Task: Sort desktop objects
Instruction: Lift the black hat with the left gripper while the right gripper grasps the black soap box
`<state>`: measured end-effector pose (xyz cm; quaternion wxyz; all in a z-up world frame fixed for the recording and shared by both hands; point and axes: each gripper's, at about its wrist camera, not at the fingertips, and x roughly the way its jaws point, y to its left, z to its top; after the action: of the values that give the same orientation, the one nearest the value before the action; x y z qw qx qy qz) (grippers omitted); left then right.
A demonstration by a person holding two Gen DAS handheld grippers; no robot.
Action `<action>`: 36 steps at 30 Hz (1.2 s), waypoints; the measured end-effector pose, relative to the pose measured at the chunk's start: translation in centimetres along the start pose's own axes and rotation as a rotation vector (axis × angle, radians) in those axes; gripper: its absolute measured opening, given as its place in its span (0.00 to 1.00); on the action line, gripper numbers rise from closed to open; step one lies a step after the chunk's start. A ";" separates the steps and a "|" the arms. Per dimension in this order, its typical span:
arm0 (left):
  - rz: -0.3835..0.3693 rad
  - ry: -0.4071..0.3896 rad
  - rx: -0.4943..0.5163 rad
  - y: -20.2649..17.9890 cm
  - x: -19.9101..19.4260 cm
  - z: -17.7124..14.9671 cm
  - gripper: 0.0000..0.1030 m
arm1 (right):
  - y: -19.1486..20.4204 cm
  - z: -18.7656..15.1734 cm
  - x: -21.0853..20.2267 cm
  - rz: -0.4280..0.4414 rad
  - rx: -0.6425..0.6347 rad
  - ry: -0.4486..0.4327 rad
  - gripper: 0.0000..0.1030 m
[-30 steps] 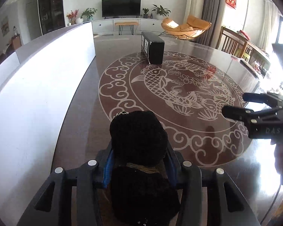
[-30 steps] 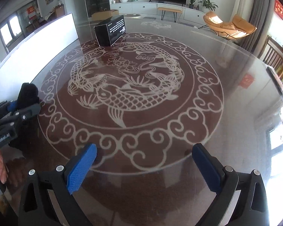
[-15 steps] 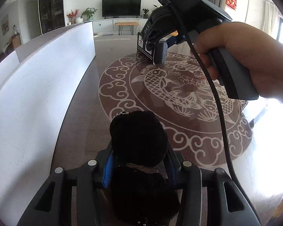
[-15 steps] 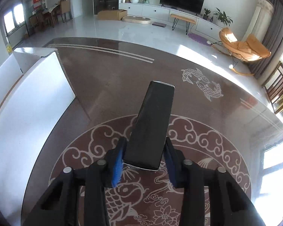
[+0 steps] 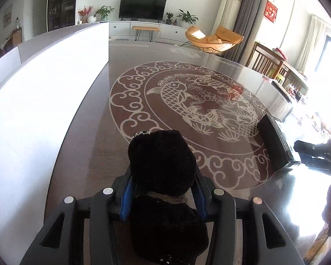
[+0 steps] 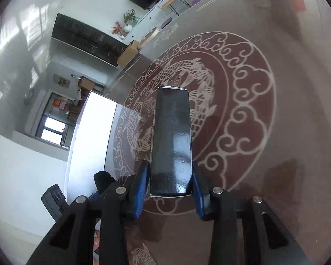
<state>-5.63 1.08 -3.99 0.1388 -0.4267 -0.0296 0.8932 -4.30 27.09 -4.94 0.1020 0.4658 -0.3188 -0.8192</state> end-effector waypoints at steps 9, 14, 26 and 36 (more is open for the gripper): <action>0.124 0.055 0.097 -4.5 1.2 -0.9 0.87 | 3.4 -1.4 -1.1 -0.363 -0.327 -0.041 0.91; 0.156 0.080 0.082 -4.1 1.4 -0.7 1.00 | 4.9 -0.7 2.5 -0.518 -0.407 -0.066 0.95; 0.161 0.079 0.084 -4.2 1.4 -0.8 1.00 | 4.7 -2.5 4.5 -0.523 -0.431 -0.102 1.00; 0.160 0.080 0.084 -4.3 1.4 -0.8 1.00 | 4.7 -2.5 4.6 -0.523 -0.431 -0.102 1.00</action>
<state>-4.90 5.49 -4.84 0.0858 -0.4568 0.0478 0.8841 -5.36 20.29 -6.16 -0.0315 0.4581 -0.0128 -0.8883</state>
